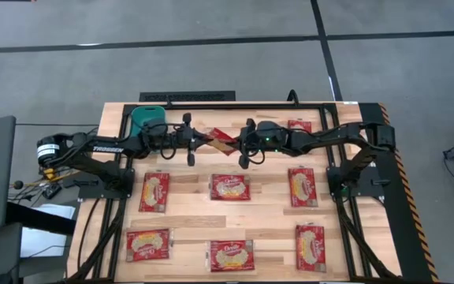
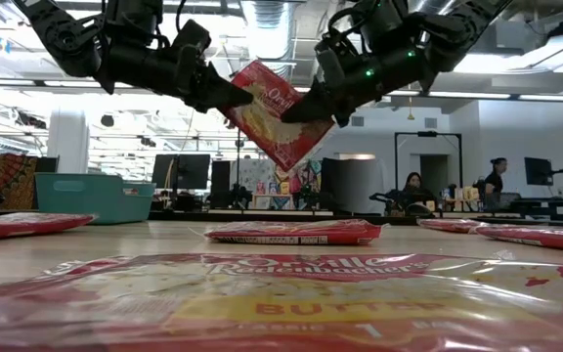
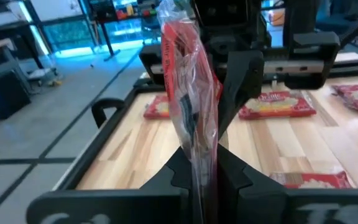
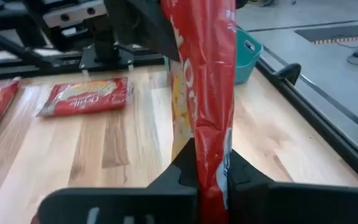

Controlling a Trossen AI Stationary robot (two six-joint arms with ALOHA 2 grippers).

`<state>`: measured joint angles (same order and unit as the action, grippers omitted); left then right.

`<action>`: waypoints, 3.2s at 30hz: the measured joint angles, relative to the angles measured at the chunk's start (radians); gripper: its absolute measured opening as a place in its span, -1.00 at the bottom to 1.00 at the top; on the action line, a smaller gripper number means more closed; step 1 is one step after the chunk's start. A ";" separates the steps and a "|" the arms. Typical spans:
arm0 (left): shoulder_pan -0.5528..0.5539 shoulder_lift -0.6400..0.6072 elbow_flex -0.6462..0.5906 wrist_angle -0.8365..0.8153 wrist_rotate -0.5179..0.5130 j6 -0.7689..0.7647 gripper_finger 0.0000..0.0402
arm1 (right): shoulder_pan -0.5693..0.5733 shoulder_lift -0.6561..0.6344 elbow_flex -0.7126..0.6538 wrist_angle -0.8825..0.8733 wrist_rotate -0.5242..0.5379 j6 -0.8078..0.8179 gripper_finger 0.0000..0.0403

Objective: Sort popcorn bags into baskets
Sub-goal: Put the red popcorn bag in the blue bin

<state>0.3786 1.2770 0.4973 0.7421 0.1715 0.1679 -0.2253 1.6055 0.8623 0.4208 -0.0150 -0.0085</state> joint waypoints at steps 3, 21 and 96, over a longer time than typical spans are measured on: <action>-0.002 -0.001 0.003 -0.042 -0.014 0.000 -0.85 | -0.001 -0.018 0.005 -0.069 -0.008 -0.047 -0.88; 0.000 0.000 0.199 -0.476 0.053 0.047 -0.01 | 0.020 -0.013 0.345 -0.802 0.022 -0.254 -0.88; -0.045 -0.445 -0.080 -0.437 -0.776 -0.221 -0.99 | -0.053 -0.023 0.346 -0.804 0.231 0.011 -0.09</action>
<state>0.3341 0.8322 0.4169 0.3047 -0.6040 -0.0529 -0.2779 1.5829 1.2087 -0.3833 0.2161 0.0030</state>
